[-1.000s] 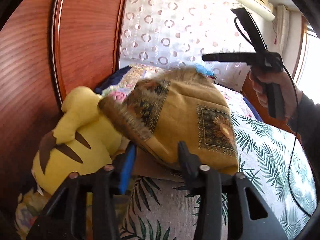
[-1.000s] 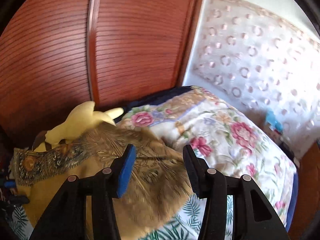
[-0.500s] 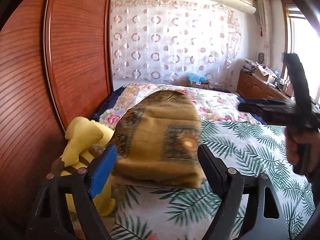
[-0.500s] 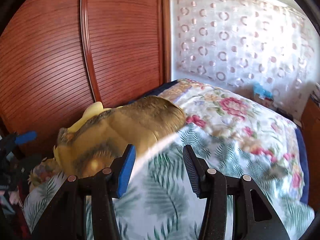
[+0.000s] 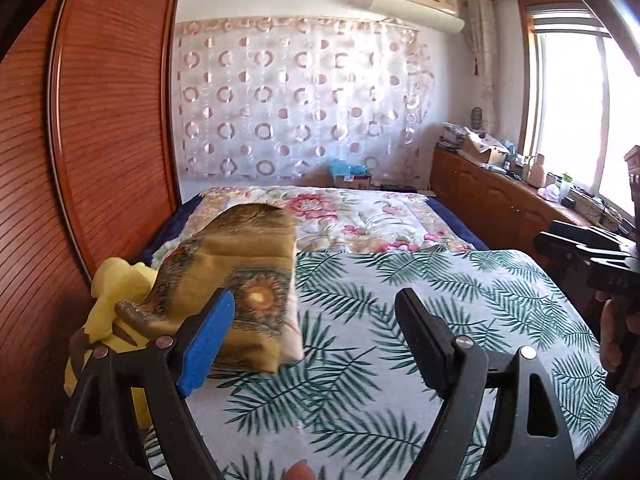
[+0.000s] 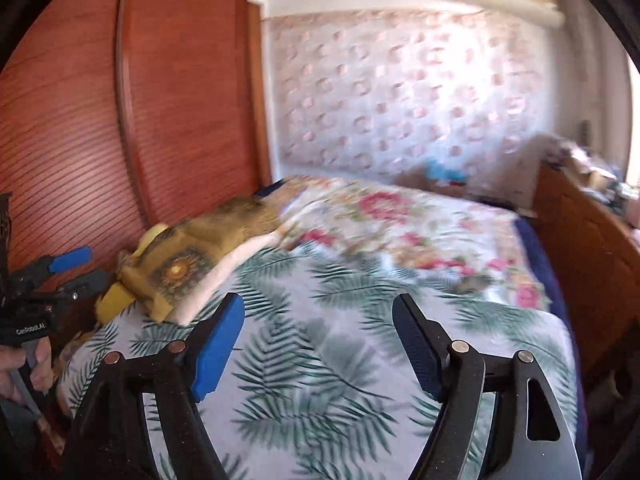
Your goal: Fold small clothes
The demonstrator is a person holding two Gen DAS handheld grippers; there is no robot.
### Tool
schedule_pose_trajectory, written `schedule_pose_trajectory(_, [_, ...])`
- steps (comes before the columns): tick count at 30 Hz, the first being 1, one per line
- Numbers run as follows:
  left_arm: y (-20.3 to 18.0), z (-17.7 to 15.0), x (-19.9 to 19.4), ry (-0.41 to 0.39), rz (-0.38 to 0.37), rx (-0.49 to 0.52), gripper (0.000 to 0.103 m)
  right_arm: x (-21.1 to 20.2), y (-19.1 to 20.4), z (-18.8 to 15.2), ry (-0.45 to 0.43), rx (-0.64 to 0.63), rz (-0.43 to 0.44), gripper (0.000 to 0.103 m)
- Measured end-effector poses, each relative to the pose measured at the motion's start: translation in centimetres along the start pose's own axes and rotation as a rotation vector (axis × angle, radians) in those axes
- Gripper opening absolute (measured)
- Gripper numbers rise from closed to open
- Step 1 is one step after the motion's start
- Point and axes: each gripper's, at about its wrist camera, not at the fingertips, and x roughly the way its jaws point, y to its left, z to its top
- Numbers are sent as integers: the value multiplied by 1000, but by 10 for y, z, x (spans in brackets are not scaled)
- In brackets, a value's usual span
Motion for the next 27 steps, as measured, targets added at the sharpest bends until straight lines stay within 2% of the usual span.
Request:
schedule_pose_trajectory(5, [-25,12,-16,-29,-40,16,83,-58,4,-7,-52,49,-84,78])
schedule_pose_trajectory(13, [-49,32,-30,-58,-49,34,83,-129,21,-16,-131,97,-186,78])
schedule_pose_trajectory(19, [-63,40,-42,-96,-53,51,83,-144,37,-27,-155,119,-212,78])
schedule_pose_trajectory(27, [-63,40,-46,-105,-57,51,83,-134,41,-33,-158,128,-217,78])
